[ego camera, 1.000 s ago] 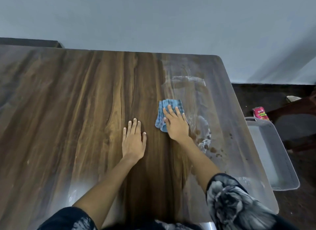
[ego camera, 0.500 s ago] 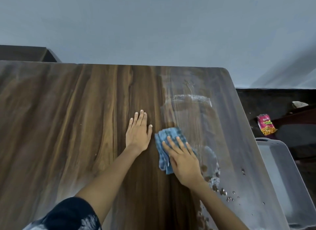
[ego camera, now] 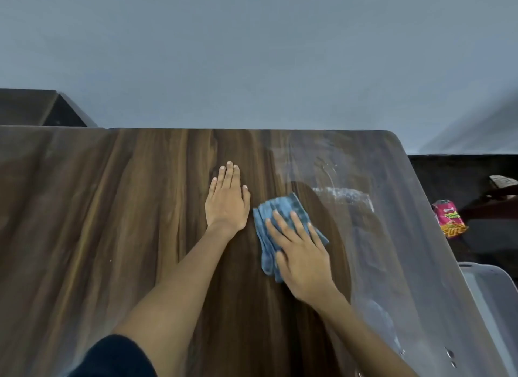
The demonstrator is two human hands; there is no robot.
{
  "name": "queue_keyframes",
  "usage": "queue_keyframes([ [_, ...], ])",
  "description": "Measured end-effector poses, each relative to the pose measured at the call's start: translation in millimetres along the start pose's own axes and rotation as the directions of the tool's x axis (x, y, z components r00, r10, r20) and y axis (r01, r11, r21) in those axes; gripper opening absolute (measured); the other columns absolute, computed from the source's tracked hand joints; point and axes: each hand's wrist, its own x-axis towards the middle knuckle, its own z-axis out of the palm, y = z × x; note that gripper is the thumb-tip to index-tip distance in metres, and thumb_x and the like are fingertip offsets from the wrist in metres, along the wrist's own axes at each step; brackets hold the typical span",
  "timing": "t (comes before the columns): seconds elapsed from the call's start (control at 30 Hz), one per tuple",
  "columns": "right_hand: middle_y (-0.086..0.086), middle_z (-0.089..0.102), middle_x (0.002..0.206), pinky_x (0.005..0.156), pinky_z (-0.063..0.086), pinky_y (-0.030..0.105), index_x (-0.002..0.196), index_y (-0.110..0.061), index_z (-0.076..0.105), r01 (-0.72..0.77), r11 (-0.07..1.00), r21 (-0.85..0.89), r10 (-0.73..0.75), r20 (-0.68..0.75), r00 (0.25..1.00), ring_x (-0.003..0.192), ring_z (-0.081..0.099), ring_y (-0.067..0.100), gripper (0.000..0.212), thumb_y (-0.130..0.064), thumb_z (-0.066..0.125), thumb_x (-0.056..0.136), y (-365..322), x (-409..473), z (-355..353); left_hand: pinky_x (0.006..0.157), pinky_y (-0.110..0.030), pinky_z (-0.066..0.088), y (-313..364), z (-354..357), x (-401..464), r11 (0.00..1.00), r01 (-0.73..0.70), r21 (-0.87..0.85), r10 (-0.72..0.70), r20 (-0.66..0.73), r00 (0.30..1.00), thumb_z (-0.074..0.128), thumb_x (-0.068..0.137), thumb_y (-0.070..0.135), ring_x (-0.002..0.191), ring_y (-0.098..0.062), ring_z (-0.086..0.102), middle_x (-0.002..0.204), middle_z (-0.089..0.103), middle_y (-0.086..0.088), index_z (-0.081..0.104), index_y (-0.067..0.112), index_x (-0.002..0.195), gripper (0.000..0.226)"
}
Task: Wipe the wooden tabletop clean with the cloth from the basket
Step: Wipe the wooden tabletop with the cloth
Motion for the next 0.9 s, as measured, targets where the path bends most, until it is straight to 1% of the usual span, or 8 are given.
queue_keyframes([
  [0.13, -0.012, 0.028, 0.151, 0.116, 0.017, 0.039, 0.145, -0.034, 0.031, -0.102, 0.993, 0.053, 0.102, 0.003, 0.995, 0.142, 0.019, 0.018, 0.060, -0.038, 0.023, 0.085, 36, 12, -4, 0.116, -0.030, 0.002, 0, 6, 18, 0.999, 0.033, 0.010, -0.032, -0.063, 0.997, 0.019, 0.099, 0.030, 0.143, -0.015, 0.001, 0.156, 0.005, -0.003, 0.009, 0.011, 0.147, 0.053],
  [0.23, -0.007, 0.023, 0.154, 0.115, 0.015, 0.043, 0.147, -0.030, 0.028, -0.223, 0.971, 0.087, 0.231, -0.087, 0.969, 0.144, 0.014, 0.024, 0.059, -0.039, 0.017, 0.089, 48, 73, -13, 0.116, -0.031, 0.001, 1, 11, 18, 0.999, 0.042, 0.032, -0.039, -0.096, 0.995, 0.019, 0.098, 0.032, 0.143, -0.015, 0.001, 0.156, 0.005, -0.002, 0.008, 0.012, 0.147, 0.054],
  [0.33, -0.005, 0.015, 0.157, 0.117, 0.008, 0.043, 0.148, -0.027, 0.022, -0.296, 0.950, 0.100, 0.306, -0.106, 0.946, 0.145, 0.007, 0.024, 0.050, -0.036, 0.025, 0.099, 42, 141, -16, 0.116, -0.031, 0.001, 2, 12, 18, 0.999, 0.042, 0.022, -0.039, -0.110, 0.993, 0.019, 0.097, 0.032, 0.143, -0.014, 0.001, 0.156, 0.006, -0.002, 0.009, 0.012, 0.147, 0.054],
  [0.47, -0.006, 0.022, 0.155, 0.117, 0.012, 0.043, 0.146, -0.027, 0.029, -0.141, 0.984, 0.105, 0.155, -0.142, 0.978, 0.145, 0.012, 0.021, 0.046, -0.035, 0.025, 0.101, 15, 161, -8, 0.115, -0.031, 0.003, 3, 8, 17, 0.999, 0.034, -0.002, -0.034, -0.124, 0.992, 0.023, 0.097, 0.031, 0.143, -0.015, 0.005, 0.155, 0.012, -0.003, 0.014, 0.012, 0.146, 0.054],
  [0.57, -0.010, 0.033, 0.150, 0.113, 0.021, 0.039, 0.142, -0.030, 0.037, 0.008, 0.997, 0.077, 0.004, -0.161, 0.987, 0.141, 0.024, 0.017, 0.047, -0.035, 0.024, 0.098, 5, 122, -3, 0.115, -0.032, 0.008, 5, 5, 16, 0.999, 0.033, -0.030, -0.038, -0.147, 0.988, 0.029, 0.096, 0.027, 0.142, -0.018, 0.015, 0.152, 0.024, -0.005, 0.024, 0.009, 0.144, 0.051],
  [0.63, -0.013, 0.033, 0.148, 0.112, 0.021, 0.036, 0.142, -0.033, 0.036, 0.011, 0.998, 0.059, -0.002, -0.140, 0.990, 0.140, 0.024, 0.013, 0.048, -0.037, 0.022, 0.096, 9, 93, -2, 0.115, -0.033, 0.012, 5, 6, 15, 0.998, 0.035, -0.049, -0.042, -0.168, 0.985, 0.033, 0.096, 0.024, 0.140, -0.019, 0.023, 0.148, 0.033, -0.006, 0.031, 0.008, 0.141, 0.048],
  [0.77, -0.010, 0.021, 0.153, 0.114, 0.019, 0.041, 0.147, -0.033, 0.023, -0.223, 0.974, 0.050, 0.227, -0.122, 0.966, 0.143, 0.016, 0.019, 0.057, -0.042, 0.013, 0.092, 43, 96, -8, 0.115, -0.035, 0.017, 6, 8, 15, 0.997, 0.039, -0.064, -0.050, -0.188, 0.981, 0.036, 0.095, 0.023, 0.137, -0.021, 0.030, 0.144, 0.040, -0.007, 0.038, 0.007, 0.138, 0.046],
  [0.9, 0.001, 0.005, 0.159, 0.115, 0.009, 0.047, 0.151, -0.026, 0.011, -0.447, 0.887, 0.115, 0.457, -0.093, 0.884, 0.145, 0.003, 0.028, 0.053, -0.033, 0.024, 0.100, 55, 176, -22, 0.114, -0.035, 0.017, 6, 9, 15, 0.996, 0.045, -0.075, -0.059, -0.193, 0.980, 0.037, 0.095, 0.023, 0.136, -0.021, 0.031, 0.143, 0.041, -0.007, 0.039, 0.007, 0.137, 0.045],
])
